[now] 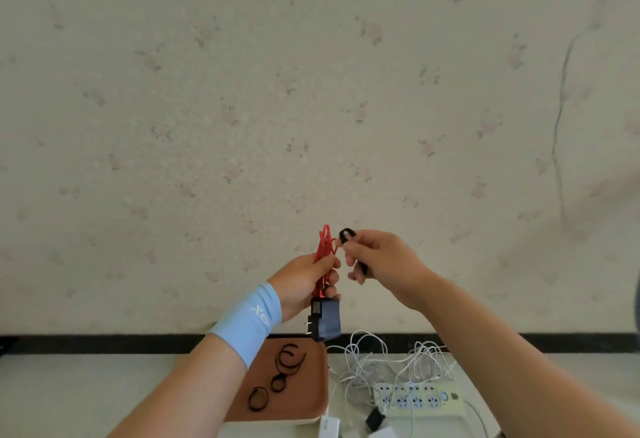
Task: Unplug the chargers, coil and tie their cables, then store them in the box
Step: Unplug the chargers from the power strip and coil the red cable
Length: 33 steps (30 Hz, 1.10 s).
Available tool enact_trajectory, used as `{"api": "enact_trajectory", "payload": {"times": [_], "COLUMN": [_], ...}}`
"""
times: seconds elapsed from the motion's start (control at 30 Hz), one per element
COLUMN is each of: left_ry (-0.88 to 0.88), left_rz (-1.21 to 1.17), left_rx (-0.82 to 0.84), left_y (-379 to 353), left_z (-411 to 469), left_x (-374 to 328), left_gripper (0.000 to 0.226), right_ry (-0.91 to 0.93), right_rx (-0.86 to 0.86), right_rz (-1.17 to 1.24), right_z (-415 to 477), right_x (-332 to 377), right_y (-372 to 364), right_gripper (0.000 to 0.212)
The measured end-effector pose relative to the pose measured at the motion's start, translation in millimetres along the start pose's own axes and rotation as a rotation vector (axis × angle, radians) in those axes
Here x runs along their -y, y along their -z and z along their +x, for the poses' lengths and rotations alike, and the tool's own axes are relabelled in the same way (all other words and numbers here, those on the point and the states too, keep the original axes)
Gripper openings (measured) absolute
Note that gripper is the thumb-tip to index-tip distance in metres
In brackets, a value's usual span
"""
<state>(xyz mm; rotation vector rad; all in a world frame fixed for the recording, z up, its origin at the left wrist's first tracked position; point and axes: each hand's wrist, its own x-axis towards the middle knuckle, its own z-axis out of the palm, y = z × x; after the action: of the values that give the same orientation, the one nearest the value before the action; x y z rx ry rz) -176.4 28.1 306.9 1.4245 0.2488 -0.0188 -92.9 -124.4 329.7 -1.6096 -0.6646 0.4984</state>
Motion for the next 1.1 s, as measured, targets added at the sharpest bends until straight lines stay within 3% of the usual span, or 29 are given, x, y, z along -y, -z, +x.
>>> {"api": "enact_trajectory", "payload": {"times": [0.13, 0.3, 0.53, 0.67, 0.8, 0.97, 1.1], "left_ry": [0.023, -0.017, -0.025, -0.01, -0.041, -0.048, -0.031], "left_rz": [0.116, 0.168, 0.247, 0.191, 0.195, 0.111, -0.083], "left_rx": [0.058, 0.121, 0.153, 0.185, 0.193, -0.043, -0.018], "left_y": [-9.0, -11.0, -12.8, -18.0, -21.2, -15.9, -15.7], "left_z": [10.2, 19.5, 27.4, 24.0, 20.2, 28.7, 29.1], "left_x": [-0.7, 3.6, 0.3, -0.3, -0.3, 3.4, -0.1], "left_gripper": [0.022, 0.032, 0.034, 0.018, 0.013, 0.015, 0.012], "right_ry": [0.008, -0.008, 0.008, 0.001, -0.109, -0.121, -0.097], "right_rx": [0.154, 0.092, 0.125, 0.038, 0.016, -0.105, -0.085], "right_rz": [-0.082, -0.042, -0.132, -0.167, -0.195, -0.254, -0.252], "right_z": [-3.7, 0.9, 2.7, 4.0, 2.4, -0.3, -3.4], "right_x": [7.3, 13.5, 17.3, 21.2, 21.0, 15.7, 14.1], "right_y": [1.6, 1.8, 6.4, 12.2, 17.1, 19.1, 19.5], "right_gripper": [0.027, 0.011, 0.056, 0.039, 0.041, 0.021, 0.008]}}
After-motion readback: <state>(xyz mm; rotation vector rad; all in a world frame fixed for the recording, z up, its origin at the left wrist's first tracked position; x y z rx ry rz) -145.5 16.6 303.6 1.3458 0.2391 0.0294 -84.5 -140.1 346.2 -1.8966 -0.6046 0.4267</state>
